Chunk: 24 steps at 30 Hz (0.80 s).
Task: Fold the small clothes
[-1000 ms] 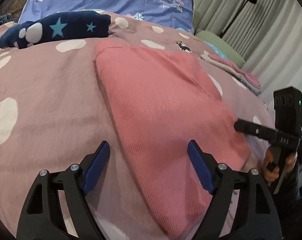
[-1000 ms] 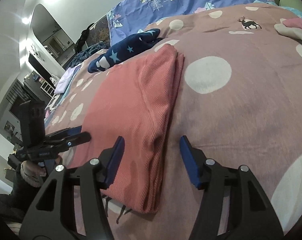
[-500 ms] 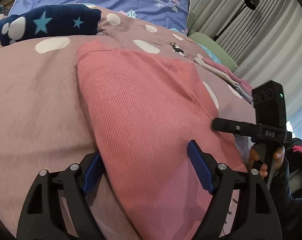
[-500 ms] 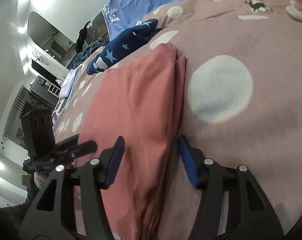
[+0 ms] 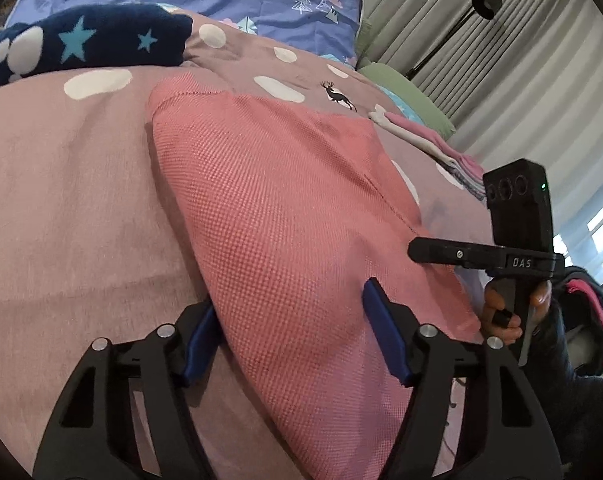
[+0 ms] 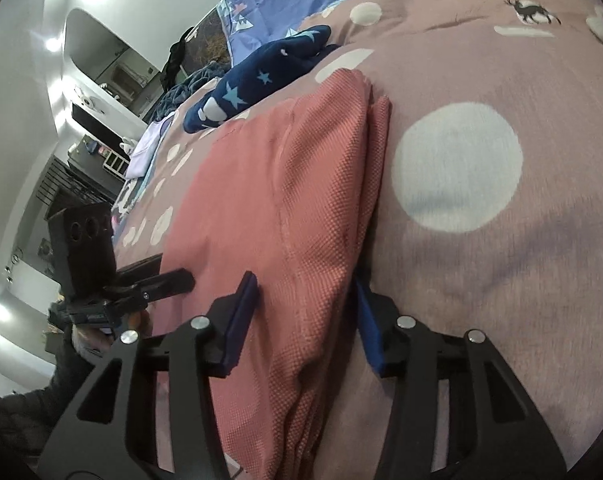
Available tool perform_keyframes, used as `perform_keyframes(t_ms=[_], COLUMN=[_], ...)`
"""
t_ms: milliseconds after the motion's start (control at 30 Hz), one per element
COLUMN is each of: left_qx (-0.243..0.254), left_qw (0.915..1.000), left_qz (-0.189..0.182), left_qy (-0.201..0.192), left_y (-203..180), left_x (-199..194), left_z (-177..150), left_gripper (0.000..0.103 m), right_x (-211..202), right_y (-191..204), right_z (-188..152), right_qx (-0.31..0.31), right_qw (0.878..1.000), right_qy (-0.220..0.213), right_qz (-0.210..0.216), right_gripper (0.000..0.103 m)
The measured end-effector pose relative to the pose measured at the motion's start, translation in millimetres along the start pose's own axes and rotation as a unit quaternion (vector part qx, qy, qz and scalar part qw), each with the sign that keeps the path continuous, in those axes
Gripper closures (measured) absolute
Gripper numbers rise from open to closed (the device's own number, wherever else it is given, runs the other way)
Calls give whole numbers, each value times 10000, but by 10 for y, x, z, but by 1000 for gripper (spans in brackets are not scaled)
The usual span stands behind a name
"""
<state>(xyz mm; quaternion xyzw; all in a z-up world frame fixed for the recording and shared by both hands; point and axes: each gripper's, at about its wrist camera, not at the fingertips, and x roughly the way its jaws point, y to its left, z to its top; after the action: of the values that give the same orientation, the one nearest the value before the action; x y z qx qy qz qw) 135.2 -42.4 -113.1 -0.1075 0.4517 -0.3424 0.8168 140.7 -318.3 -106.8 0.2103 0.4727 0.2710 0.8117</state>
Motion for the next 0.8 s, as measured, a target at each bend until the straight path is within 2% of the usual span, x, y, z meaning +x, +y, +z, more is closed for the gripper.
perform_keyframes(t_ms=[100,233,300,367,400,467,633,700,800], left_qx=[167,384,471,572,649,983,1699,1973,2366], left_qw=[9998,9988,9974,9955,9943,9899,9781,9710,9584], left_qz=[99,310,542,753,845,1018,981,1031,1206], left_qy=[27,62,80,89,67,-51,-692,-877,-1046], left_y=[-44,-97,-157,-264,-326,-527,-1035,-1225,-1511], left_x=[119,274,310,294,274,172,-177,-231,-180], left_z=[104,248,297,338,361,447,931,1158,1564], left_gripper=[36,40,45,61,65,73,73,73,73], right_x=[117,246,234,185,108,-60,-788,-1033,-1299], right_y=[-87,-108,-83,25,146,353,828,905,906], right_z=[142,264,266,236,227,236,437,615,932], right_qx=[256,230,273,240,165,-121,-883,-1096,-1090], right_qw=[9995,9995,9995,9994,9989,9974,9801,9715,9644], right_qy=[-3,-63,-99,-198,-316,-573,-1606,-1870,-2159], right_qz=[162,212,123,-132,-314,-419,-761,-960,-1065], right_gripper=[64,73,74,79,82,83,83,83,83])
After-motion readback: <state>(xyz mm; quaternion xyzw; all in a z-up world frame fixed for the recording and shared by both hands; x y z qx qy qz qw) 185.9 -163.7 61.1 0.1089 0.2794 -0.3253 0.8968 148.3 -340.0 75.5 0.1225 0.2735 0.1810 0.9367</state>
